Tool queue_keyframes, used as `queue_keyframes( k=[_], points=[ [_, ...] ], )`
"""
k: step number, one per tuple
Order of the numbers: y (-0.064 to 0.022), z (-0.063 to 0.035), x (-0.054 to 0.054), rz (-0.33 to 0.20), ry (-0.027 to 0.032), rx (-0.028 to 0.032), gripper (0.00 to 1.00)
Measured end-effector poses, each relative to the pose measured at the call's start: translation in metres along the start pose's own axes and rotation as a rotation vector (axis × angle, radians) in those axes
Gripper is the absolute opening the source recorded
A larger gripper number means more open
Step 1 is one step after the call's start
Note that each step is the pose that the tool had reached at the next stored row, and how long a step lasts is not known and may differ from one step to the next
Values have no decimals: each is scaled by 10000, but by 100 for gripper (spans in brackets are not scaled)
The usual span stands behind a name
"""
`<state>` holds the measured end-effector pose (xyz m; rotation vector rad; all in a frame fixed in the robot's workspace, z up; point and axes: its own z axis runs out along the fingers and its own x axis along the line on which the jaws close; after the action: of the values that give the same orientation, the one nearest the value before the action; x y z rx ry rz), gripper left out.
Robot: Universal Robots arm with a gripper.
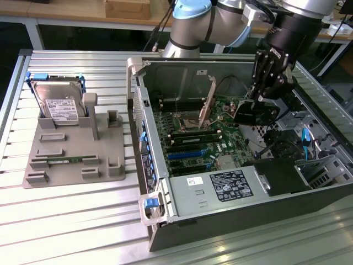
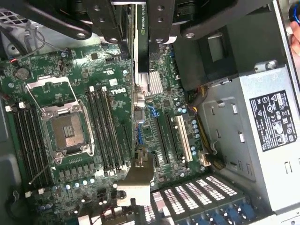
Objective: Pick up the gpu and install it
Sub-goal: 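Insert the gpu into the slot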
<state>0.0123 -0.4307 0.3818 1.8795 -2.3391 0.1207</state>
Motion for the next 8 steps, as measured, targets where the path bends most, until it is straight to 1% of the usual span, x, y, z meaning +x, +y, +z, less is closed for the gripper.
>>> queue_keyframes(
  k=[1,3,4,6,7,8],
  points=[
    [0,0,0,-137,-103,-1,26],
    [0,0,0,-287,-1019,-178,26],
    [0,0,0,-474,-1232,-205,26],
    [0,1,0,-763,-1332,-199,26],
    [0,1,0,-953,-1367,-189,26],
    [0,1,0,-1094,-1388,-182,26]
  ],
)
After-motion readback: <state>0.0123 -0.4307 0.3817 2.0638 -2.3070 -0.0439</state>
